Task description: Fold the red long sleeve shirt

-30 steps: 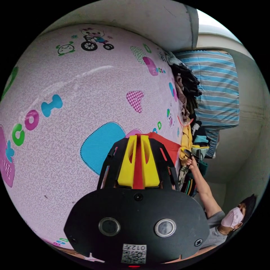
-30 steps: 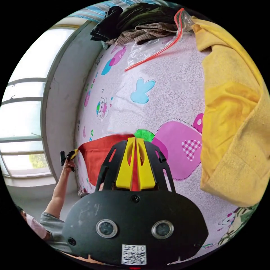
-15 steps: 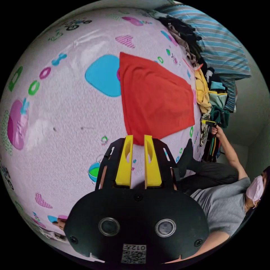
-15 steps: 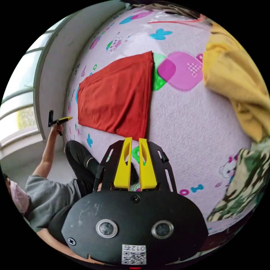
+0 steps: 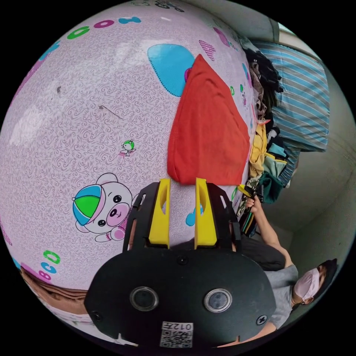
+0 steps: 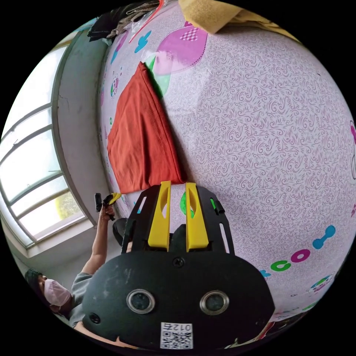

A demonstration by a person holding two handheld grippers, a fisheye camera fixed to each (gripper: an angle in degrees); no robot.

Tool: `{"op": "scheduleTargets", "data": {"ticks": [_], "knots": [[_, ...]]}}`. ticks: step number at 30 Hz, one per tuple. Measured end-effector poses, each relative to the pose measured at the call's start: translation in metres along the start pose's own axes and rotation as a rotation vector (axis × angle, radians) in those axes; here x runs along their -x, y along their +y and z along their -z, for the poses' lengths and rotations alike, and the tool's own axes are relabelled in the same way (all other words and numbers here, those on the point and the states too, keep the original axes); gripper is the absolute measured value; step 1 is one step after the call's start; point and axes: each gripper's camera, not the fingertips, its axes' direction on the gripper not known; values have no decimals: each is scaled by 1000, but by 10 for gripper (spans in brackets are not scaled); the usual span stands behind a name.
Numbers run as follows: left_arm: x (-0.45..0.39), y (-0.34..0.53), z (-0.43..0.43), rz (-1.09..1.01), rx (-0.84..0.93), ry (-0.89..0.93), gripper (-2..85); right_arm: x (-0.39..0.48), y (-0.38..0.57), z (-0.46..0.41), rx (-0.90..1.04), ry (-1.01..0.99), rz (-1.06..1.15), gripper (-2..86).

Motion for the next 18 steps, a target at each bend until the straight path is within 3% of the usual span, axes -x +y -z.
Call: {"op": "scheduleTargets", "data": {"ticks": [10, 18], "knots": [[-24, -15, -33, -29, 5, -60, 48, -6, 7, 6, -51, -63, -23, 12], [-51, -14, -26, -147, 79, -229, 15, 17, 13, 35, -8, 163, 82, -9]]}}
